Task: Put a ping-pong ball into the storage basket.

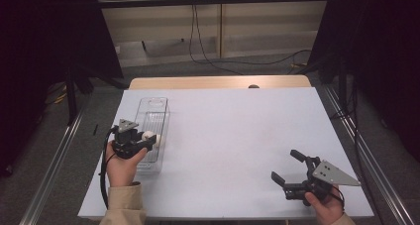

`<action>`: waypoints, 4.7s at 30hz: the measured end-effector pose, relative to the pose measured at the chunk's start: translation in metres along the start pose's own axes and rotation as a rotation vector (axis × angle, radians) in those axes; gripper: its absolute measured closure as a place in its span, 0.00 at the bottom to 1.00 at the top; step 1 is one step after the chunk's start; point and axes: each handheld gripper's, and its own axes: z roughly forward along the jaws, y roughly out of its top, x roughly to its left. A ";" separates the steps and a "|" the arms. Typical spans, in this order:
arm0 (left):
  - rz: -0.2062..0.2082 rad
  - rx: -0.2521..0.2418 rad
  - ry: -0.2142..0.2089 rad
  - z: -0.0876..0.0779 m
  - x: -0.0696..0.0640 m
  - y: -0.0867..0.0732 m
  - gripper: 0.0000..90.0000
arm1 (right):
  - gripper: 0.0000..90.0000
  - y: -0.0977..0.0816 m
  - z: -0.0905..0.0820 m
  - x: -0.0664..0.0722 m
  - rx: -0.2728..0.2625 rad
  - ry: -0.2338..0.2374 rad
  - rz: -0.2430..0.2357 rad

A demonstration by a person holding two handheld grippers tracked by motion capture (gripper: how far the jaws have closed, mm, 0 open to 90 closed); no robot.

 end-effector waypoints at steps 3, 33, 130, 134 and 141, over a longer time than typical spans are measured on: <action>0.003 0.006 0.006 0.001 0.000 -0.001 0.57 | 0.02 0.000 0.000 0.000 0.000 0.000 0.001; 0.002 0.022 0.043 0.008 0.002 -0.005 0.57 | 0.02 0.000 0.000 0.000 -0.002 0.000 -0.004; 0.010 -0.250 -0.082 -0.017 -0.011 -0.025 0.04 | 0.02 0.001 -0.001 0.002 -0.005 -0.006 -0.002; 0.009 -0.267 -0.085 -0.018 -0.012 -0.028 0.04 | 0.02 0.001 -0.001 0.002 -0.004 -0.006 -0.004; -0.001 -0.280 -0.091 -0.020 -0.012 -0.033 0.04 | 0.02 0.001 0.000 0.002 -0.005 -0.006 -0.001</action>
